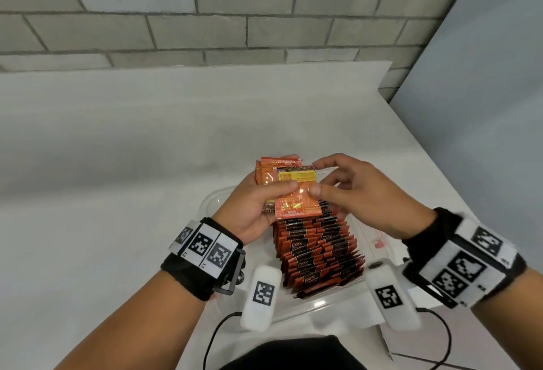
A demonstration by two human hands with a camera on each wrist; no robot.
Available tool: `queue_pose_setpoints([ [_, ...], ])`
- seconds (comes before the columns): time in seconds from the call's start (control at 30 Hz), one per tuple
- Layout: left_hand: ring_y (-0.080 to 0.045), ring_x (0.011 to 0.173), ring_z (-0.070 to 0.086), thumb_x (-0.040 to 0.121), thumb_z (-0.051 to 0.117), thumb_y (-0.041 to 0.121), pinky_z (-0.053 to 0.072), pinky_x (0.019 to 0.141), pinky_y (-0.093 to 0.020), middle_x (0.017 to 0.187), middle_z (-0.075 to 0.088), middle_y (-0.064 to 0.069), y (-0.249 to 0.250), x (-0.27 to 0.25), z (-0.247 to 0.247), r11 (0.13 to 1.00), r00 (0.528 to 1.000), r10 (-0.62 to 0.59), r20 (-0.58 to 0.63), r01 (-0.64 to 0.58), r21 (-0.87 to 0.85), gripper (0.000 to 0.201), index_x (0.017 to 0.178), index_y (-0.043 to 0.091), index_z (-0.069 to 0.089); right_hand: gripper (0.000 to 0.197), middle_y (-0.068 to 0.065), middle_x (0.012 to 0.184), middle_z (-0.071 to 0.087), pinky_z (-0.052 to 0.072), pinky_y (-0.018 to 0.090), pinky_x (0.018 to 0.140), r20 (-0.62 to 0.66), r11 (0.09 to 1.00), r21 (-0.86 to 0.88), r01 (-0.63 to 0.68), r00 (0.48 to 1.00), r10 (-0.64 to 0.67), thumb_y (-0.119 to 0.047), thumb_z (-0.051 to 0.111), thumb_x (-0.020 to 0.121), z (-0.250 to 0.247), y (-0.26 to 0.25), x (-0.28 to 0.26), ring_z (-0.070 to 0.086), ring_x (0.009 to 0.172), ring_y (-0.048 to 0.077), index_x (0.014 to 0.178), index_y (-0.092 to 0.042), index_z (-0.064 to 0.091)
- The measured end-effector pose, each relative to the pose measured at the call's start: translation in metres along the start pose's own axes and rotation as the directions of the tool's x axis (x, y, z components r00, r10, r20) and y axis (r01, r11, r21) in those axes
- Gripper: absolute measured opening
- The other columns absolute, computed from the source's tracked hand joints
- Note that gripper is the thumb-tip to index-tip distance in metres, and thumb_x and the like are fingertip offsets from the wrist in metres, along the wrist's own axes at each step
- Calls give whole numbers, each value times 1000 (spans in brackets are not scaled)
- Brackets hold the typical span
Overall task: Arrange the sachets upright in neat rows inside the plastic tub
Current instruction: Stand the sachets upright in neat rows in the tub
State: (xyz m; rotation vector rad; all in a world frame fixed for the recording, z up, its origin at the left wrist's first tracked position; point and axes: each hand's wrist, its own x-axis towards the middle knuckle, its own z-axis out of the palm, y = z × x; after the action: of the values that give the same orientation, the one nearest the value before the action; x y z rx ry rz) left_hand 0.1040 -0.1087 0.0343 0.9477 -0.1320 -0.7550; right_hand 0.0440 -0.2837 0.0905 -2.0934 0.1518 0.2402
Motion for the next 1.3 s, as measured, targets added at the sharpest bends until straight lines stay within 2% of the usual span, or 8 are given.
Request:
queue_pose_setpoints([
  [0.17, -26, 98, 68, 83, 66, 26, 55, 84, -42, 109, 70, -12, 2, -6, -1, 1000, 999, -15, -34, 14, -18, 31, 112, 16, 65, 30, -1, 79, 62, 57, 35, 67, -16, 991, 132, 37, 999, -35, -10, 63, 89, 9, -9, 11, 66, 75, 21, 114, -26, 59],
  [0.27, -25, 87, 69, 78, 61, 36, 59, 68, -36, 100, 71, -11, 5, -9, -4, 999, 997, -40, -70, 37, -37, 36, 109, 17, 66, 37, -2, 90, 55, 54, 23, 66, -47, 992, 50, 113, 993, -111, -7, 49, 96, 8, -12, 12, 65, 77, 11, 118, -36, 58],
  [0.43, -30, 80, 71, 85, 54, 24, 59, 70, -38, 97, 71, -19, 6, -12, -2, 993, 996, -73, -45, 69, -91, 33, 114, 11, 63, 36, -4, 99, 58, 55, 25, 72, -118, 977, -78, 199, 971, -208, -12, 50, 97, 10, -13, 14, 63, 82, 13, 128, -29, 55],
  [0.6, -31, 66, 67, 89, 50, 17, 59, 66, -42, 83, 67, -19, 6, -13, -2, 979, 988, -127, -86, 111, -169, 23, 106, 6, 62, 23, -3, 98, 67, 47, 19, 83, -254, 928, 2, 372, 898, -359, -5, 60, 90, 12, -16, 11, 63, 92, 10, 93, -27, 66],
  [0.77, -25, 66, 67, 84, 55, 33, 59, 60, -37, 86, 69, -16, 9, -13, 0, 967, 989, -123, -87, 100, -236, 35, 105, 6, 63, 27, -18, 111, 66, 33, 11, 101, -115, 880, -96, 464, 873, -473, 3, 68, 78, 14, -6, 4, 53, 113, -5, 83, -22, 75],
  [0.93, -24, 79, 71, 78, 58, 14, 58, 60, -33, 96, 72, -16, 9, -15, 1, 983, 996, -70, -56, 60, -176, 32, 108, 6, 65, 46, -24, 133, 49, 28, 18, 107, -65, 911, -158, 382, 916, -395, 5, 59, 84, 14, 2, 2, 36, 130, 0, 85, -38, 75],
  [1.13, -28, 82, 70, 76, 59, 7, 59, 65, -34, 100, 70, -18, 8, -15, 3, 993, 998, -46, -41, 41, -111, 45, 121, 3, 59, 35, -13, 114, 57, 53, 25, 80, -173, 974, -53, 221, 958, -227, -20, 66, 87, 15, -4, 1, 59, 99, 4, 116, -37, 54],
  [1.3, -27, 78, 69, 75, 59, 13, 58, 63, -34, 95, 69, -17, 4, -14, 3, 992, 996, -75, -39, 71, -101, 37, 110, 3, 62, 40, -1, 98, 59, 55, 26, 72, -76, 993, 21, 116, 991, -114, -11, 64, 88, 11, -9, -1, 68, 77, 14, 123, -27, 55],
])
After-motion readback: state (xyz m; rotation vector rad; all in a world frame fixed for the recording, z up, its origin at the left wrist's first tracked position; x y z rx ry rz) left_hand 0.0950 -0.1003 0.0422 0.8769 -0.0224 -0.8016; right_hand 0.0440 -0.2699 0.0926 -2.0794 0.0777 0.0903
